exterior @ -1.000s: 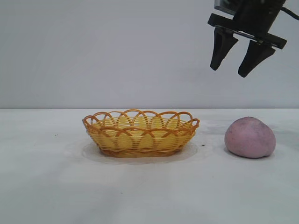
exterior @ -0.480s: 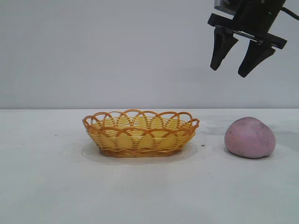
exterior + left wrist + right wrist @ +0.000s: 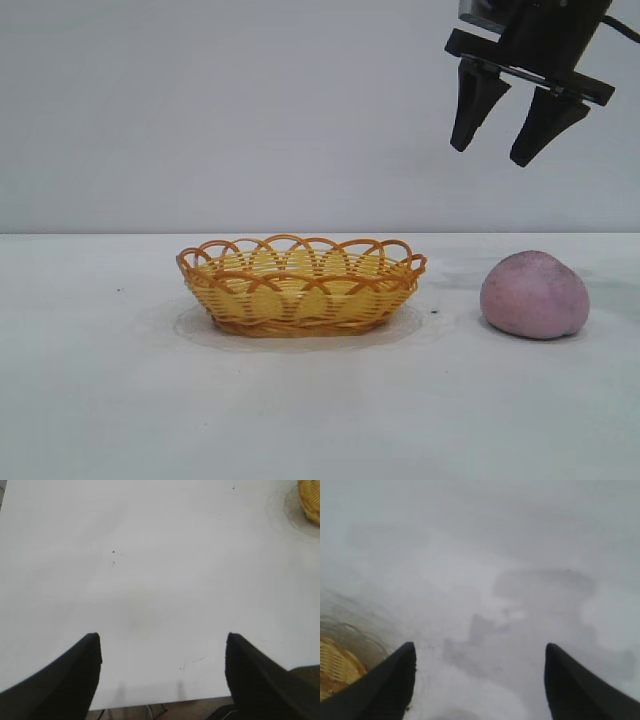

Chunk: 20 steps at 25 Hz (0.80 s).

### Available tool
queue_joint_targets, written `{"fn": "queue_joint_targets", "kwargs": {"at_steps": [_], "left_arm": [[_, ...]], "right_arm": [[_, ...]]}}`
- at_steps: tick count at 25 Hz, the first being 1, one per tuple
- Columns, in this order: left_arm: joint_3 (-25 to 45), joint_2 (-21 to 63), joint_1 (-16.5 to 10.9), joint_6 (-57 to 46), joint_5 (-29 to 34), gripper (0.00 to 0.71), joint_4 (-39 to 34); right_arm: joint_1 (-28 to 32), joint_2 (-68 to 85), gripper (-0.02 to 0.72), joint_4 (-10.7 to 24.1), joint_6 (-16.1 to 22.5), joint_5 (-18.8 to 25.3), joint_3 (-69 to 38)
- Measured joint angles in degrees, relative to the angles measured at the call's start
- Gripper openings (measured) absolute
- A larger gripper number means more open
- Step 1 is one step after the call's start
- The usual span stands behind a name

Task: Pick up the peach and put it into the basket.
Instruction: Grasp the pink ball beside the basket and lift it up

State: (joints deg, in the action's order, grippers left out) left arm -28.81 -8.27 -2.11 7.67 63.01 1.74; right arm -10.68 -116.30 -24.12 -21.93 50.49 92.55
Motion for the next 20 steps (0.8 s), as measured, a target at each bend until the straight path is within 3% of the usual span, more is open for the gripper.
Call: {"fn": "queue_joint_targets", "kwargs": {"at_steps": [6,11,20], "left_arm": [[0.7,8.01,0.0,-0.13,0.55,0.459,0.13],[0.7,9.33,0.0,-1.78,1.08,0.459,-1.01],[0.7,9.32,0.0,-2.51,1.08,0.459,-1.22]], "right_arm": [[0.0,0.0,0.467,0.0,0.0,0.33,0.0],[0.0,0.65,0.467,0.22,0.0,0.59,0.0],[0.0,6.2,0.467,5.21,0.0,2.16,0.0]]}}
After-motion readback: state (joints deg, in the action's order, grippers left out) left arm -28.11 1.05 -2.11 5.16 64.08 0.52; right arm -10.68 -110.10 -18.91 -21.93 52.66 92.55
